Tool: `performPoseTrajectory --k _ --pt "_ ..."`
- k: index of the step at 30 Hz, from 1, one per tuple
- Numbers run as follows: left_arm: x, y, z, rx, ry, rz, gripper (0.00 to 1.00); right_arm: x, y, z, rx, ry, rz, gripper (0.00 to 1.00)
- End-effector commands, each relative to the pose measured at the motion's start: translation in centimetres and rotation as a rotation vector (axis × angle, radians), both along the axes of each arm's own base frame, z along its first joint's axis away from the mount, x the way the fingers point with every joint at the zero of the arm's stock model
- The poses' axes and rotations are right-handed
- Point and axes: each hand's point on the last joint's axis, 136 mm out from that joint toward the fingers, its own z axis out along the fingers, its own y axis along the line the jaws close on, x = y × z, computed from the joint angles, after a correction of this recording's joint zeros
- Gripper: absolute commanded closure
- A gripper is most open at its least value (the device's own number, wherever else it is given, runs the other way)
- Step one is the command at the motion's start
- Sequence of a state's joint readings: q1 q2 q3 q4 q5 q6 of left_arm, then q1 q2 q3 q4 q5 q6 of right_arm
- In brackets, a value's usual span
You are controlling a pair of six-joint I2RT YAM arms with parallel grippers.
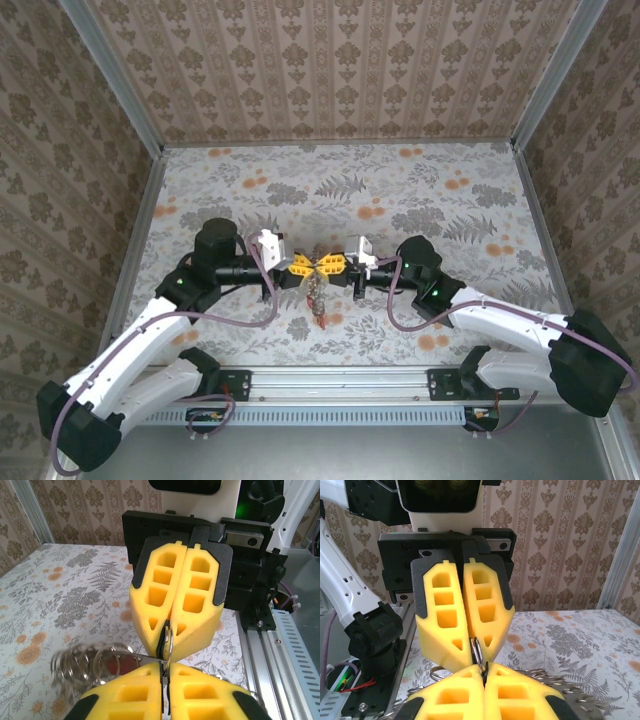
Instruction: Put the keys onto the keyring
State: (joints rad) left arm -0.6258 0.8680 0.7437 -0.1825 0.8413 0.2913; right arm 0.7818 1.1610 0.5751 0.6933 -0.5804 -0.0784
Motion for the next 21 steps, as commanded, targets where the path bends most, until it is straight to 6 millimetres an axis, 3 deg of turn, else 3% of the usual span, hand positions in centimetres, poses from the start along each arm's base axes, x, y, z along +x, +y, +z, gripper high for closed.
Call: performPoseTrajectory --k 1,7,10,13,21 --pt "-0.67 -0.10 1.05 -0.040 -0.038 -0.042 0.92 -0.97 0.87 2.30 0.041 -0.065 0.054 1.00" --pt "-0.64 -0.31 1.41 -0.061 -0.049 -0.053 0.99 -1.10 0.97 2.20 0.038 -0.069 0.056 1.00" --pt "-0.33 -0.39 1.62 -0.075 -0.047 -0.036 0.82 -1.13 0.98 2.16 0.038 -0.069 0.055 1.00" --pt "-0.30 -0.41 1.73 -0.086 -0.042 -0.033 0.75 -0.94 0.83 2.18 0.045 -0.071 0.039 1.00" --pt "-0.87 -0.48 1.84 -0.095 -0.039 -0.068 0.84 -0.95 0.76 2.31 0.054 -0.072 0.035 1.00"
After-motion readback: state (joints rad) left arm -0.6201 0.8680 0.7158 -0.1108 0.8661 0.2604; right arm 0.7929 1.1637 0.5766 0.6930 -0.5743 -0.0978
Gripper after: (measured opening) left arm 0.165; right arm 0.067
